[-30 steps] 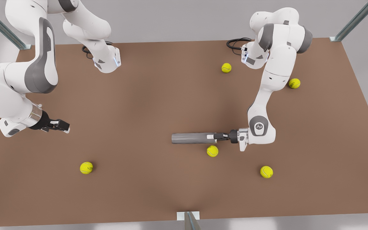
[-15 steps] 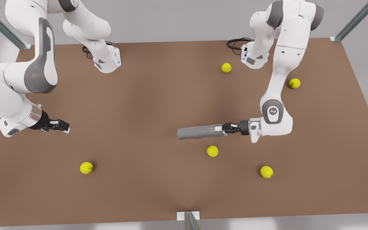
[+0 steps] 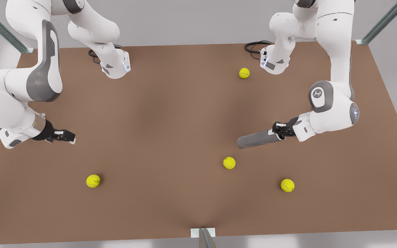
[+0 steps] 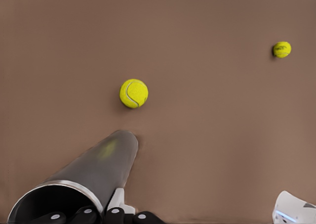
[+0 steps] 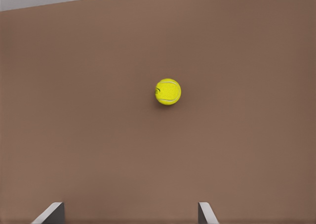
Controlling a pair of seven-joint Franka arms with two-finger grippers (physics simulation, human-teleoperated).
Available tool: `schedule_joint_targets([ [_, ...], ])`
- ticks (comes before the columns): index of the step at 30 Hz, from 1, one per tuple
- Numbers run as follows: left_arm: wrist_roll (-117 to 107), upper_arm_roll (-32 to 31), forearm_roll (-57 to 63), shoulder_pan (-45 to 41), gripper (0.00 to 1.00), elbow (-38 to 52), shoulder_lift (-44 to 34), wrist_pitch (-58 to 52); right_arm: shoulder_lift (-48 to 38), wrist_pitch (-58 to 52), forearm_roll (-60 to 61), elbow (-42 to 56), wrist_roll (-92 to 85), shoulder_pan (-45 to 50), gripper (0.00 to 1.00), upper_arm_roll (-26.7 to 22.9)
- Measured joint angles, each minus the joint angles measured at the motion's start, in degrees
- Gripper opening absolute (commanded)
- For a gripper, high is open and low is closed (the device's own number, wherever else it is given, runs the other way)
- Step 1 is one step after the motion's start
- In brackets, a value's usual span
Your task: Put the tennis tube upright
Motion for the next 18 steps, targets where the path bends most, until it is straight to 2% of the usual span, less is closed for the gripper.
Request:
schedule_joint_targets([
  [9,-10.0,-0.6,21.8,-1.0,0.21,1.1,0.4,0.3,0.0,0.0,0.0,0.0,0.0,0.0,1.0,0.0],
  [18,-17.3,-0.8,29.3,-1.8,0.21,1.0,2.6,1.2,0.0,0.0,0.0,-0.1,0.0,0.0,1.0,0.0],
])
